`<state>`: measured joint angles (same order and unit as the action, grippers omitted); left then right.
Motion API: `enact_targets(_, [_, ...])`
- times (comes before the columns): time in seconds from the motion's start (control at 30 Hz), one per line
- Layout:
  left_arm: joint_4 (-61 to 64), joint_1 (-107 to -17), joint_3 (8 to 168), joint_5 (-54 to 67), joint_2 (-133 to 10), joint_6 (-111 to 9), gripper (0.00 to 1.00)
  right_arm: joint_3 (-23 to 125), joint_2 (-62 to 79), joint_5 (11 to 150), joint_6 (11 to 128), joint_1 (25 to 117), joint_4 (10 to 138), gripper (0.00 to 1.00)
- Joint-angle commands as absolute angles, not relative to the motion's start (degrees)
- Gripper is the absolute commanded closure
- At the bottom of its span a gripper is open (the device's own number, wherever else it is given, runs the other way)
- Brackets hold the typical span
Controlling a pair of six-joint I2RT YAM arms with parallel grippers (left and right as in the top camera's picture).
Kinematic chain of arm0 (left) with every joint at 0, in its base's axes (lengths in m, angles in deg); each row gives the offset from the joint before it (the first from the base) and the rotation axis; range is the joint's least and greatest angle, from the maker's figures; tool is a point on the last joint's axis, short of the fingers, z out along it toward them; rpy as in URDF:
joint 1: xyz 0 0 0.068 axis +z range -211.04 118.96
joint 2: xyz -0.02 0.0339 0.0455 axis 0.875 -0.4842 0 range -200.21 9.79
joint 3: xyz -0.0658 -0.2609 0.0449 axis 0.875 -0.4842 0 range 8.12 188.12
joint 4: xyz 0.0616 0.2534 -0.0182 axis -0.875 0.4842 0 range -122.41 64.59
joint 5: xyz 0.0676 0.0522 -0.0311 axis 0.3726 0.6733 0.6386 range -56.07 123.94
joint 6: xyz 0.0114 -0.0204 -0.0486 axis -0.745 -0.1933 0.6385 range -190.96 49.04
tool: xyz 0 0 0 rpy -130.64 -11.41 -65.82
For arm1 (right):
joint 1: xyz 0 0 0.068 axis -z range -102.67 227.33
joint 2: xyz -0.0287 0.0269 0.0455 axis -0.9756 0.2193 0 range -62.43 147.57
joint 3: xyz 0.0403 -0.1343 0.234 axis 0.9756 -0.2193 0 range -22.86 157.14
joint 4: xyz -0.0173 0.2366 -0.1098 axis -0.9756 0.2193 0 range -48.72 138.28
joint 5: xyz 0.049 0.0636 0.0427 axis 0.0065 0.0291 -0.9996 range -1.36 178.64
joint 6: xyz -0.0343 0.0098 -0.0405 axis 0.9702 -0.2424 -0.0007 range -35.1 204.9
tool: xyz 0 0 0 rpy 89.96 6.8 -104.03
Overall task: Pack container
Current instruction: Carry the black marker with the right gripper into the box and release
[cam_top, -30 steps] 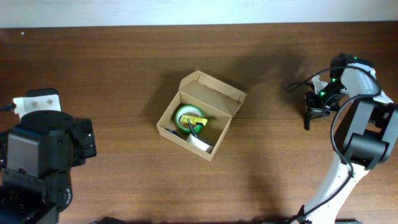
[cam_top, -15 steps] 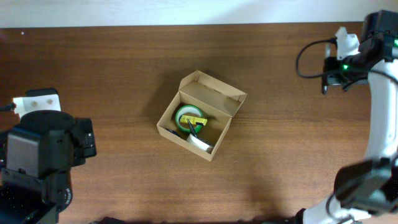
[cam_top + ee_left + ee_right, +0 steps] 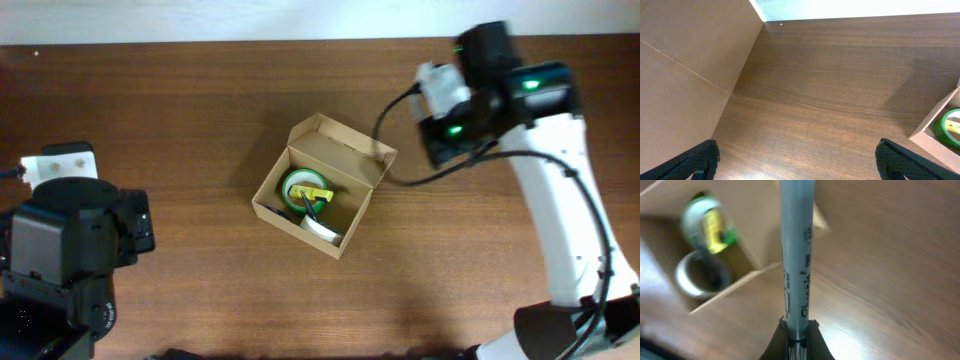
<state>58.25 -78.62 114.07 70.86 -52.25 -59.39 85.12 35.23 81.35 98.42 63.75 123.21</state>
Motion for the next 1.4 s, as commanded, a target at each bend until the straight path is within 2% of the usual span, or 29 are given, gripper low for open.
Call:
enact_targets(0.0, [58.1, -78.4, 113.9, 71.8, -52.3, -60.3, 0.00, 84.9, 34.6, 81.4, 99.8, 56.1, 124.0, 0.96])
enact_targets(0.17, [58.1, -78.4, 113.9, 71.6, -52.3, -60.3, 0.01, 82.9, 36.8, 81.5, 101.0, 47.3, 123.6, 0.96])
enact_targets(0.3, [58.1, -78.4, 113.9, 71.2, -52.3, -60.3, 0.01, 82.5, 41.8, 81.6, 101.0, 43.7, 122.7, 0.96])
enact_targets(0.67, [58.3, -78.4, 113.9, 70.8, -52.3, -60.3, 0.01, 82.6, 55.9, 81.6, 102.3, 43.3, 117.5, 0.96])
enact_targets(0.9, [58.2, -78.4, 113.9, 70.8, -52.3, -60.3, 0.01, 82.6, 59.6, 81.6, 102.7, 43.3, 116.9, 0.94])
enact_targets(1.2, [58.2, -78.4, 113.9, 70.8, -52.3, -60.3, 0.01, 82.6, 59.8, 81.6, 102.7, 43.3, 117.0, 0.32])
enact_targets(1.27, [58.1, -78.4, 113.9, 70.8, -52.3, -60.3, 0.01, 82.6, 59.7, 82.1, 102.7, 43.3, 117.4, 0.26])
enact_targets(1.37, [58.1, -78.4, 113.9, 70.8, -52.3, -60.3, 0.00, 84.0, 59.5, 83.8, 101.9, 43.3, 119.4, 0.25])
